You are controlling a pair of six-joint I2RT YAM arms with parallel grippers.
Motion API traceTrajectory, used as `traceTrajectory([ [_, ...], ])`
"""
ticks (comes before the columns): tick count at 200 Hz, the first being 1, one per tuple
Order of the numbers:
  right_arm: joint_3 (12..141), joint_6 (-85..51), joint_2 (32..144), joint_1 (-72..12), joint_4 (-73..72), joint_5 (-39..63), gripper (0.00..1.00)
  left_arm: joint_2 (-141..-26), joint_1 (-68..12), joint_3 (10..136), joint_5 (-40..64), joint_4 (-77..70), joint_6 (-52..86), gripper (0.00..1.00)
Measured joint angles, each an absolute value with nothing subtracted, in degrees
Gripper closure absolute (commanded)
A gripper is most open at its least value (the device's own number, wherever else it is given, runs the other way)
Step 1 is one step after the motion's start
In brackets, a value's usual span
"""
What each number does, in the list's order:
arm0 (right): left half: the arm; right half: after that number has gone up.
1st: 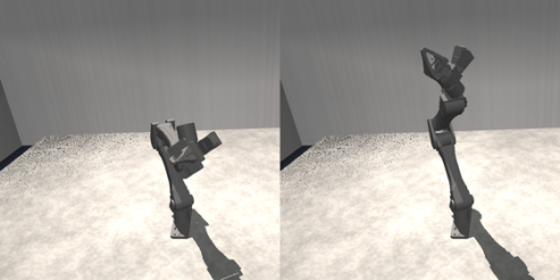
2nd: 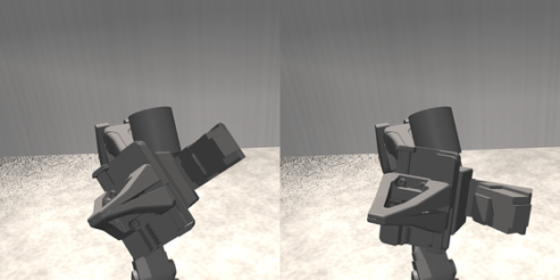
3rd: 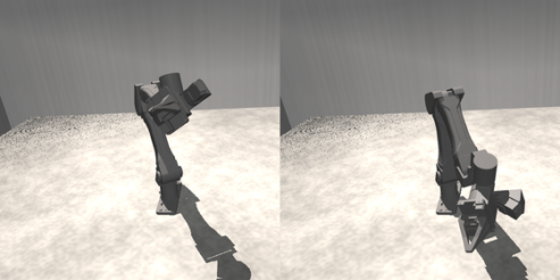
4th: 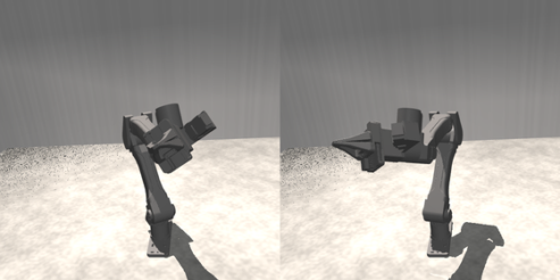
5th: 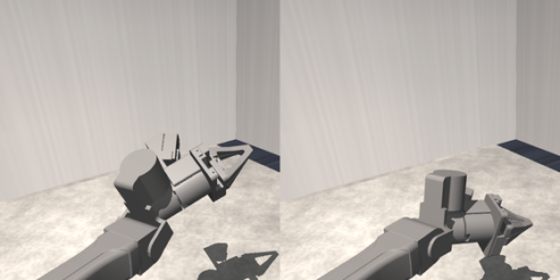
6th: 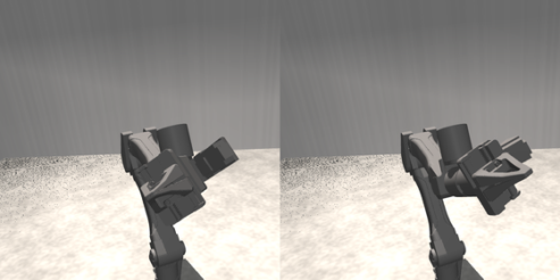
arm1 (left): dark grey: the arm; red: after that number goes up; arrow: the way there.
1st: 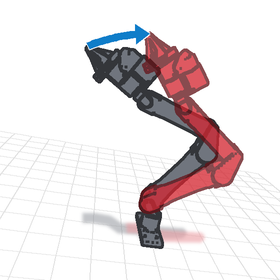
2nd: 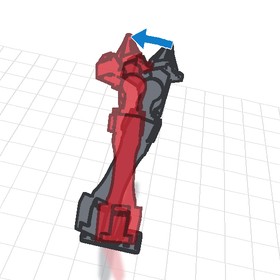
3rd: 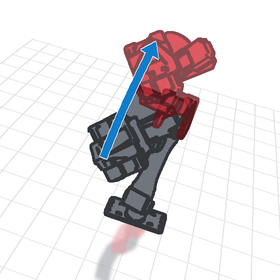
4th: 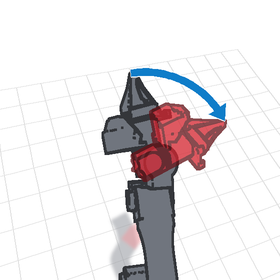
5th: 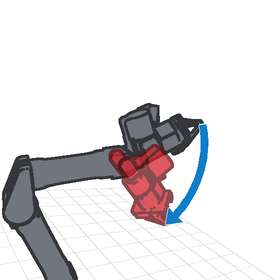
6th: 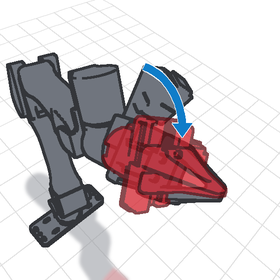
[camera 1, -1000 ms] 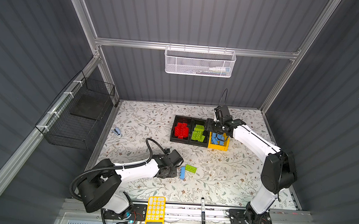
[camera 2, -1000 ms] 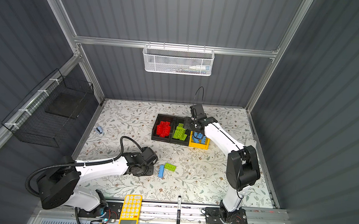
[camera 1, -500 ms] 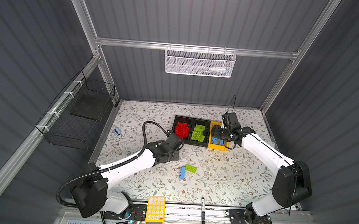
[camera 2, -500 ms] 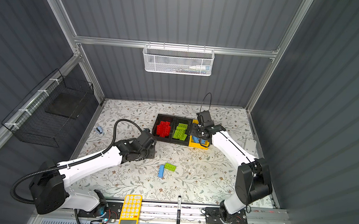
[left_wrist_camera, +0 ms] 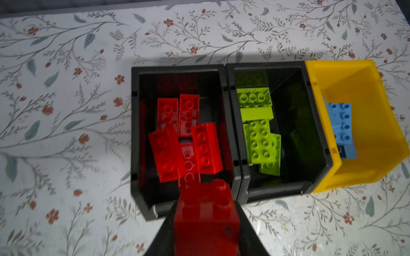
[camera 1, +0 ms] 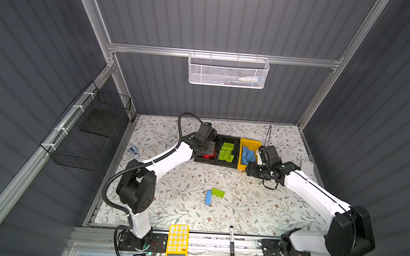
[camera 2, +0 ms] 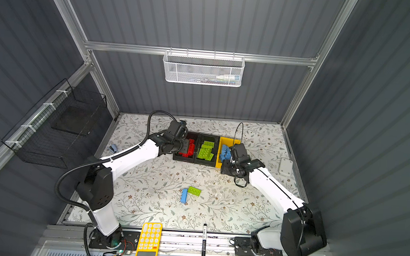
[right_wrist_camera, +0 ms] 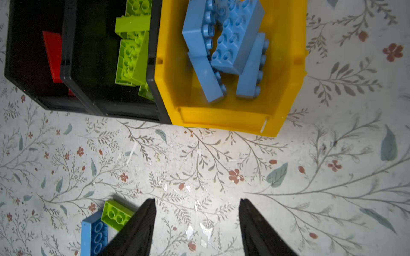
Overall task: Sort the legos into containers by color
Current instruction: Place the lego in the container.
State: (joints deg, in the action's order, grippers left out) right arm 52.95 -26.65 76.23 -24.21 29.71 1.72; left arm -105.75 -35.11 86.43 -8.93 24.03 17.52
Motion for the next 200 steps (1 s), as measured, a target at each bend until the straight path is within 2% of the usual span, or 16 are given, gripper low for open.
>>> traceTrajectory([
  [54, 50.15, -21.56, 74.26, -29.32, 33.80, 4.93, 0.36, -119.11, -30.74, 95.72, -5.34, 21.56, 16.23, 0.69],
  [72, 50.17, -20.47, 75.64, -32.12, 34.54, 4.93, 0.34, -120.92, -29.91, 96.33, -5.13, 21.56, 16.21, 0.60],
  [96, 50.72, -19.35, 78.98, -35.81, 35.11, 4.69, 0.33, -121.27, -29.61, 96.38, -4.82, 21.45, 16.12, 0.40],
  [114, 52.18, -18.33, 81.93, -38.11, 35.48, 4.23, 0.31, -121.21, -29.61, 96.38, -4.89, 20.95, 16.05, 0.33],
  [152, 57.19, -15.29, 87.09, -42.52, 35.66, 3.14, 0.30, -117.97, -29.52, 95.18, -5.52, 20.86, 16.08, 0.29],
  [200, 62.85, -10.63, 93.01, -46.68, 35.94, 3.09, 0.28, -104.16, -29.17, 89.17, -8.14, 19.99, 16.08, 0.27],
])
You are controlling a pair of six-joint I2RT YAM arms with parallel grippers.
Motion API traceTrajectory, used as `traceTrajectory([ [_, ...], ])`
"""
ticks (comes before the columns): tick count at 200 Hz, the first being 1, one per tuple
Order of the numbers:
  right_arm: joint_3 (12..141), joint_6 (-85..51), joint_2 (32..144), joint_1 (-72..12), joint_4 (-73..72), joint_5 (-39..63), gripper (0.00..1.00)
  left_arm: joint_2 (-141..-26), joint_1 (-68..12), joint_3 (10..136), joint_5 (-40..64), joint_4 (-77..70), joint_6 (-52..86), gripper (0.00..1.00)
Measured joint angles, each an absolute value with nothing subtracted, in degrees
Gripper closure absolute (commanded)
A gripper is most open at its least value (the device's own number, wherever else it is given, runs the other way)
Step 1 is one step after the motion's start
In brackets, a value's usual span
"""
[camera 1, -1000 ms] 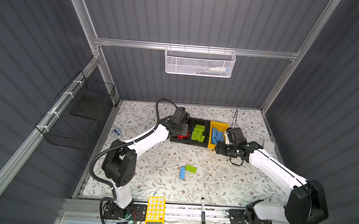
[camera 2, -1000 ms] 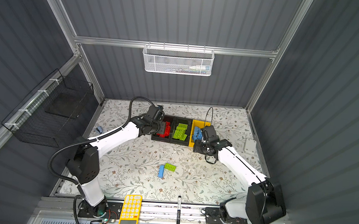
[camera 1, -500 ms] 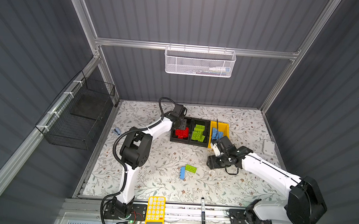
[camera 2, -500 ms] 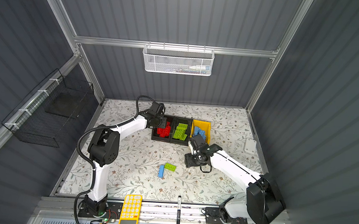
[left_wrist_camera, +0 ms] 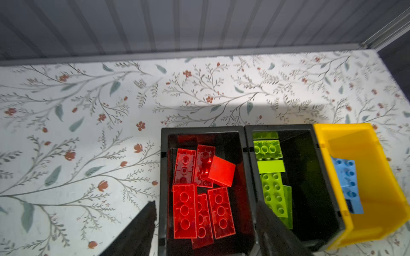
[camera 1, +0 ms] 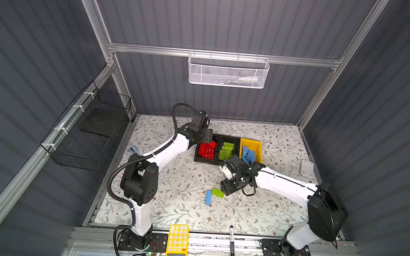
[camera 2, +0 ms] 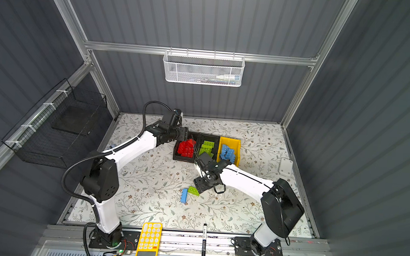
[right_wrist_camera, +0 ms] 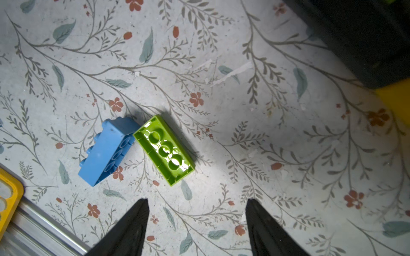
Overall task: Sort the legos into containers by color
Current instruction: Place the lego in the container, then pick up the lego from the center of the table.
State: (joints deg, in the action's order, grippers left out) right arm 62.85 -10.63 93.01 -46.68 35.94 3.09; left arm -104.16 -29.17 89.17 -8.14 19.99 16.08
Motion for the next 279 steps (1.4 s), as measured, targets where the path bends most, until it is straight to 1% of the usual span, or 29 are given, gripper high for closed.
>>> traceTrajectory([
  [26, 65.25, -7.73, 96.71, -48.97, 36.51, 3.95, 0.25, -97.69, -28.64, 84.79, -9.82, 19.62, 16.12, 0.26],
  [53, 67.20, -5.43, 100.12, -50.85, 37.39, 4.38, 0.26, -92.40, -28.05, 78.39, -11.62, 19.77, 16.67, 0.26],
  [87, 68.58, -3.62, 103.39, -51.48, 37.71, 3.31, 0.35, -89.03, -27.99, 73.47, -12.82, 21.08, 17.69, 0.26],
  [127, 69.45, -2.17, 106.61, -51.51, 37.76, 1.50, 0.37, -86.59, -27.90, 71.59, -13.56, 22.11, 18.65, 0.26],
  [145, 69.65, -1.85, 107.11, -51.70, 37.71, 0.69, 0.40, -85.91, -27.90, 71.50, -13.78, 22.35, 18.72, 0.25],
  [159, 70.06, -1.69, 107.57, -51.99, 37.63, 0.01, 0.44, -85.45, -27.90, 71.50, -13.96, 22.35, 18.94, 0.25],
  [174, 70.22, -1.89, 107.85, -52.25, 37.19, -0.40, 0.52, -85.19, -27.90, 71.50, -13.98, 22.35, 19.25, 0.25],
  [195, 70.17, -2.09, 107.90, -52.25, 36.71, -0.36, 0.61, -85.12, -27.90, 71.48, -13.98, 22.44, 19.31, 0.26],
  [214, 69.60, -2.79, 107.22, -51.86, 35.81, 0.03, 0.66, -85.12, -27.90, 71.48, -14.02, 22.63, 19.29, 0.26],
  [258, 67.24, -4.32, 99.90, -48.56, 35.20, 1.08, 0.72, -85.12, -27.90, 71.48, -13.91, 22.85, 19.29, 0.27],
  [279, 67.13, -5.39, 96.05, -45.67, 34.92, 1.37, 0.72, -85.12, -27.90, 71.48, -13.69, 22.85, 19.31, 0.26],
])
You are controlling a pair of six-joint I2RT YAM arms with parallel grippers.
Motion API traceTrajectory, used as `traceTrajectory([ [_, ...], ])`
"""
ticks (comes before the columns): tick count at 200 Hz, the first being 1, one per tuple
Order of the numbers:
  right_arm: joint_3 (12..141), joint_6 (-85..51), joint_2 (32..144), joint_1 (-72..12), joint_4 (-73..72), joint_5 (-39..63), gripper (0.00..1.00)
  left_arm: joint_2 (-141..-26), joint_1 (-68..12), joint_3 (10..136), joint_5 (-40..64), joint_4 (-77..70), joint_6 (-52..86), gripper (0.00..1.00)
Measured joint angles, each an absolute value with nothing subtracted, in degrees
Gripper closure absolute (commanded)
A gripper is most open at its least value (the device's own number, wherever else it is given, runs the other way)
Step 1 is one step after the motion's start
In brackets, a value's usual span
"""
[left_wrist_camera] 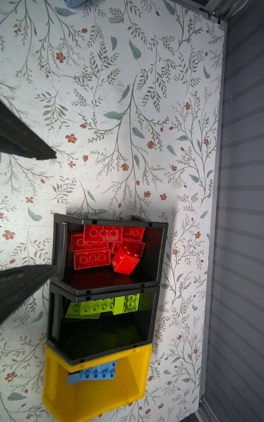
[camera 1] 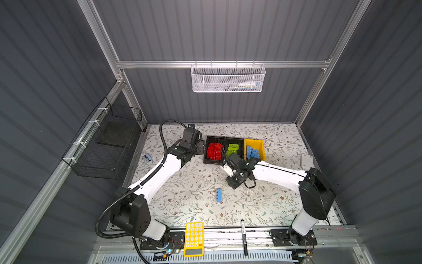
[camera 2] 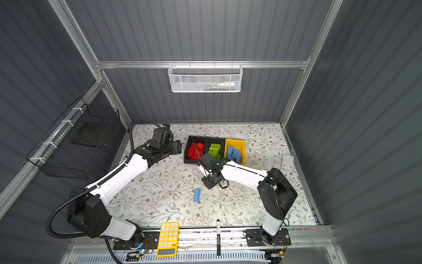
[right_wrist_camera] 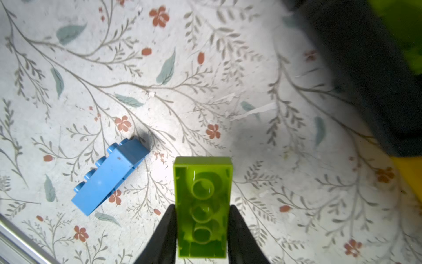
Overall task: Sort the legos into containers by color
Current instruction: Place the lego in the container.
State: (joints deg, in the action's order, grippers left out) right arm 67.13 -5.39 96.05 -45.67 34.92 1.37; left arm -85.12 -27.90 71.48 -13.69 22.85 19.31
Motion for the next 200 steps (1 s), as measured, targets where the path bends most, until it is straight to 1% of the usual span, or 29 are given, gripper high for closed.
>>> traceTrajectory([
  [22, 67.29, -6.55, 92.90, -41.98, 34.37, 1.10, 0.71, -85.12, -27.90, 71.40, -13.34, 22.83, 19.31, 0.26],
  [42, 68.31, -7.68, 92.40, -39.03, 34.74, 0.89, 0.71, -84.71, -27.90, 70.13, -13.13, 22.35, 19.59, 0.26],
  [68, 75.13, -10.09, 95.57, -33.17, 34.50, 0.12, 0.69, -82.15, -27.90, 66.30, -12.16, 23.16, 20.67, 0.25],
  [91, 83.35, -11.73, 100.79, -29.34, 33.93, -1.65, 0.69, -79.22, -27.90, 63.22, -11.86, 23.33, 22.39, 0.25],
  [137, 97.67, -12.91, 112.92, -27.73, 35.29, -3.51, 0.67, -74.48, -29.08, 58.08, -11.51, 24.53, 25.89, 0.23],
  [150, 99.66, -13.15, 115.44, -27.73, 35.70, -3.60, 0.65, -74.24, -30.74, 57.08, -11.81, 24.73, 26.87, 0.23],
  [179, 102.06, -14.44, 119.26, -27.75, 36.99, -3.05, 0.64, -74.35, -36.23, 54.74, -12.73, 25.12, 29.23, 0.23],
  [189, 102.26, -14.92, 119.92, -27.73, 37.15, -2.76, 0.61, -74.70, -38.04, 54.28, -12.84, 25.45, 30.11, 0.22],
  [200, 102.35, -15.42, 120.44, -27.73, 37.43, -2.28, 0.51, -75.22, -39.77, 53.80, -12.88, 25.45, 30.89, 0.22],
])
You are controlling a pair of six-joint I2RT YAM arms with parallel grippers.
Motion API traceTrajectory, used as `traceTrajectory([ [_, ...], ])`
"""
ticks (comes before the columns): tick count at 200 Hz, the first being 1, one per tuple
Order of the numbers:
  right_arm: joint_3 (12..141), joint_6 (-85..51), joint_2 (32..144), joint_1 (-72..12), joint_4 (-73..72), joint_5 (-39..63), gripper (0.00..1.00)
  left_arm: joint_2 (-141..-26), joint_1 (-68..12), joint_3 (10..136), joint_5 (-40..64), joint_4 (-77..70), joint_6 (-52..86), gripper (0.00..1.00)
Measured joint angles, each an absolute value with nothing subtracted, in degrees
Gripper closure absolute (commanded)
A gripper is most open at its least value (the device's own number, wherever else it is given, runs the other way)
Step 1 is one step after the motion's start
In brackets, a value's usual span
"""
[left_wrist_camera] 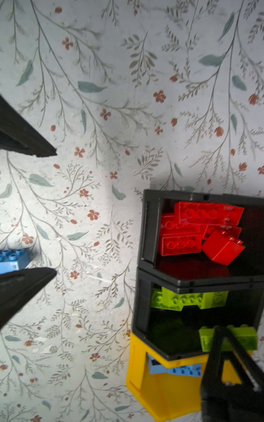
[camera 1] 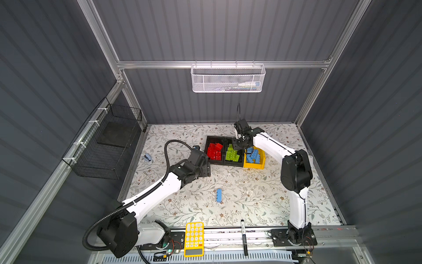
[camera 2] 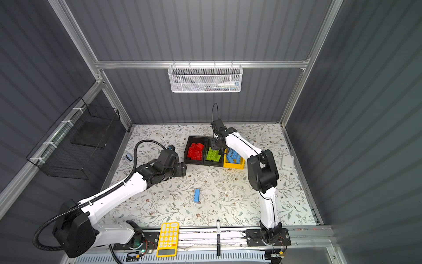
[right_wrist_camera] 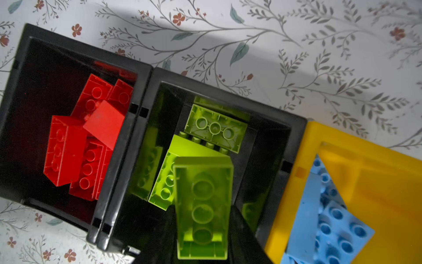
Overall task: Sort the legos into containers by color
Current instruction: Place the lego in the container.
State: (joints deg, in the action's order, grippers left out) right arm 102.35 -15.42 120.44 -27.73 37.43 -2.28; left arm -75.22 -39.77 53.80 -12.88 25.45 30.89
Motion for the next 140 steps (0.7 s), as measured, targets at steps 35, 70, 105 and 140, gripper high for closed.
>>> traceTrajectory([
  [35, 102.35, -16.47, 120.51, -27.57, 37.82, -1.21, 0.38, -78.50, -44.45, 52.47, -13.13, 25.21, 33.34, 0.20],
  [70, 99.66, -17.04, 118.28, -26.68, 37.63, -1.26, 0.38, -83.05, -48.71, 52.31, -13.21, 24.05, 35.24, 0.20],
  [105, 94.72, -18.00, 111.79, -24.45, 36.75, -1.52, 0.38, -85.97, -50.72, 52.31, -12.01, 23.88, 35.88, 0.20],
  [140, 90.52, -19.07, 106.08, -22.37, 35.33, -1.87, 0.39, -88.12, -51.22, 51.92, -9.96, 22.61, 37.28, 0.22],
])
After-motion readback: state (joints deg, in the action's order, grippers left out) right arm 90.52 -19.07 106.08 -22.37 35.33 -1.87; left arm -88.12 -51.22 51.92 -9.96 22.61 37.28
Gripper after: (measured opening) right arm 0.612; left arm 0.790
